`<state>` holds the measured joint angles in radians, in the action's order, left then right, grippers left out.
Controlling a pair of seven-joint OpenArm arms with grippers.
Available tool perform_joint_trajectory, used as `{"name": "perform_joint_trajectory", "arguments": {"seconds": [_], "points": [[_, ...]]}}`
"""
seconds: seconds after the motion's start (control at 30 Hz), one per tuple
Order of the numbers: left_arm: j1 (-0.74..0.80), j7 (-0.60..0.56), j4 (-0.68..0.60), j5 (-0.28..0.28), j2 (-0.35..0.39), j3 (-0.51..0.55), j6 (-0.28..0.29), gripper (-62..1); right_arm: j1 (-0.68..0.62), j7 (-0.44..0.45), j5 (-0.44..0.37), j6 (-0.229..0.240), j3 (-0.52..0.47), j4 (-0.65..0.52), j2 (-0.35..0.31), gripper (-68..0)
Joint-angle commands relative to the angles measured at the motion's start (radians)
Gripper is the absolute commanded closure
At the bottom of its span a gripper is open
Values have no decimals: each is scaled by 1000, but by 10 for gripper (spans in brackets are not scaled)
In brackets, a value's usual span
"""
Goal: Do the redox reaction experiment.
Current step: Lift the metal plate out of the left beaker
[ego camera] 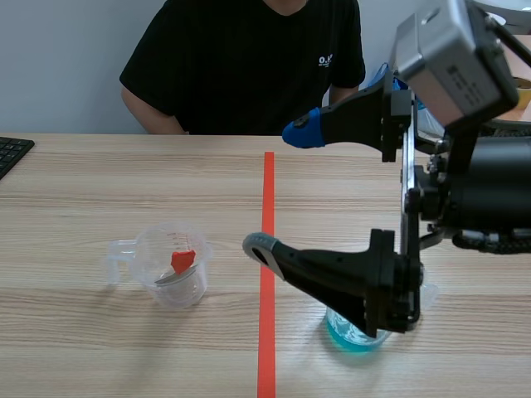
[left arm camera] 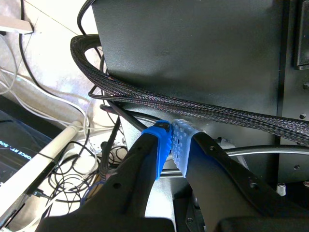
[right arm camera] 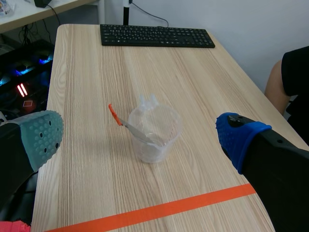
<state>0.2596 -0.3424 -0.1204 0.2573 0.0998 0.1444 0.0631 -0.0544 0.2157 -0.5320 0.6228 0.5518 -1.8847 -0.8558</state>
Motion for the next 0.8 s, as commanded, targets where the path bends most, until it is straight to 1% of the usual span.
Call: {"name": "perform_joint_trajectory", "arguments": {"seconds": [0.0, 0.03, 0.1, 0.17, 0.2, 0.27, 0.47, 0.53, 0.6, 0.77], "points": [[3, -5, -11, -2, 0, 2, 2, -42, 9, 32, 24, -28, 11, -2, 0, -679], [3, -5, -11, -2, 0, 2, 2, -42, 4, 50, 50, -37, 21, 3, 1, -679], [3, -5, -11, -2, 0, 2, 2, -42, 1, 87, 98, -40, 46, 24, 8, -679], [3, -5, -11, -2, 0, 2, 2, -42, 2, 118, 134, -41, 69, 51, 26, -679], [3, -5, -11, -2, 0, 2, 2, -42, 2, 133, 153, -51, 79, 67, 37, -679], [3, -5, -11, -2, 0, 2, 2, -42, 2, 163, 192, -67, 95, 100, 65, -679], [3, -5, -11, -2, 0, 2, 2, -42, 8, 256, 311, -77, 113, 198, 159, -679], [3, -5, -11, -2, 0, 2, 2, -42, 19, 274, 349, -77, 125, 228, 189, -679], [3, -5, -11, -2, 0, 2, 2, -42, 40, 286, 375, -78, 143, 260, 217, -679], [3, -5, -11, -2, 0, 2, 2, -42, 108, 299, 392, -85, 185, 344, 286, -679]]}}
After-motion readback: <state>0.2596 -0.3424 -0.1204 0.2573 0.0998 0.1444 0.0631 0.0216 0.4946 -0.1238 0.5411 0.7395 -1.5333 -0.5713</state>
